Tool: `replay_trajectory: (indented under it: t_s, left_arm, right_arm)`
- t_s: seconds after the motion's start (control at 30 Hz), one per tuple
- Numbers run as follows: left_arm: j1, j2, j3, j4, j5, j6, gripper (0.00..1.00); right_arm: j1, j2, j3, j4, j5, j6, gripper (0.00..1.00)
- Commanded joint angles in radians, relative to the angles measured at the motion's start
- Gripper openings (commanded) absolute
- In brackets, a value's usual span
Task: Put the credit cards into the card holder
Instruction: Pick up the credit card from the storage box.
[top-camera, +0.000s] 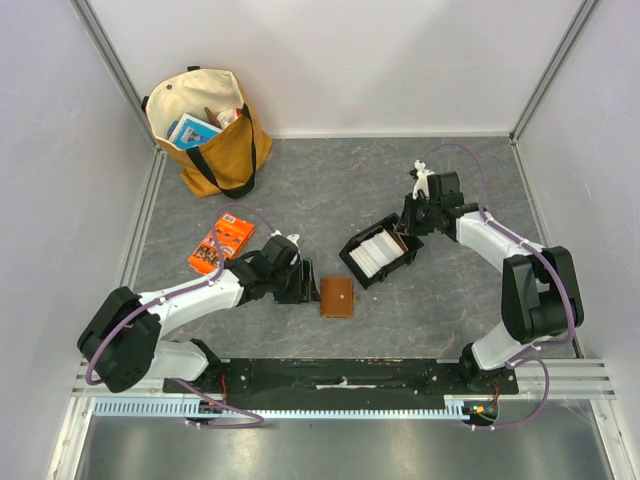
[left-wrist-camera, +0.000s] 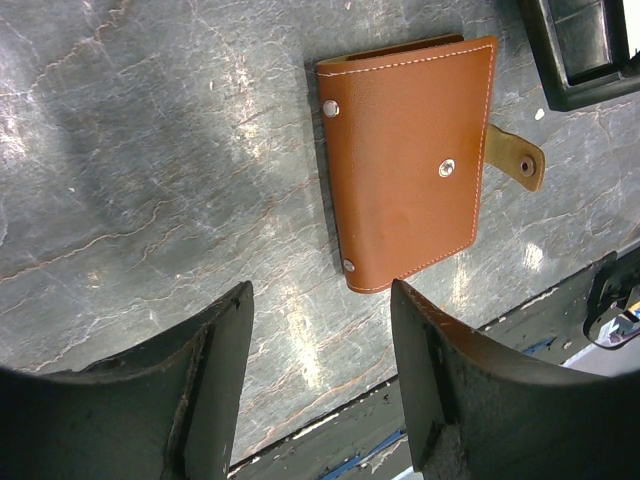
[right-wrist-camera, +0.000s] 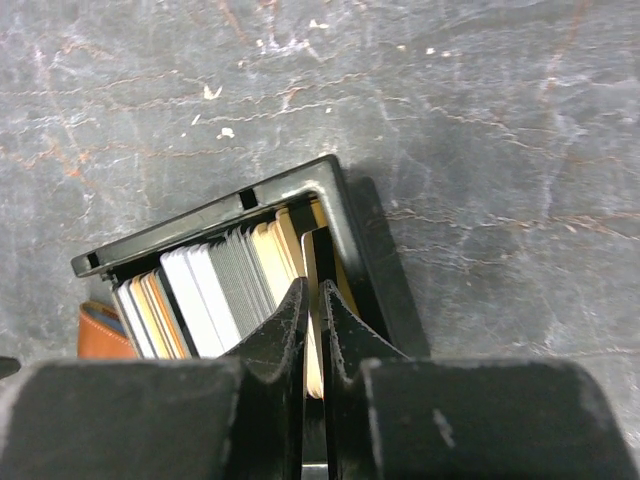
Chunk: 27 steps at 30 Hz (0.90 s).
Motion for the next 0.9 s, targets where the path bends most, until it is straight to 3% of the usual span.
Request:
replay_trajectory:
  t_s: [0.0,0.73,0.87]
  left_arm:
    - [-0.002,0.004,0.016,0.033,0.013,0.034,0.63]
    - [-0.002,0.017,0.022,0.042,0.022,0.033,0.63]
    - [-0.002,0.013,0.016,0.042,0.019,0.033,0.63]
  right_arm:
    - [0.002,-0.050,0.038,-0.044,0.108,0.000,0.11]
    - [0.262,0.061,0.120,-0.211,0.654,-0.099,0.14]
    - [0.275,0.065,0.125,-0.220,0.711,-0.099,0.19]
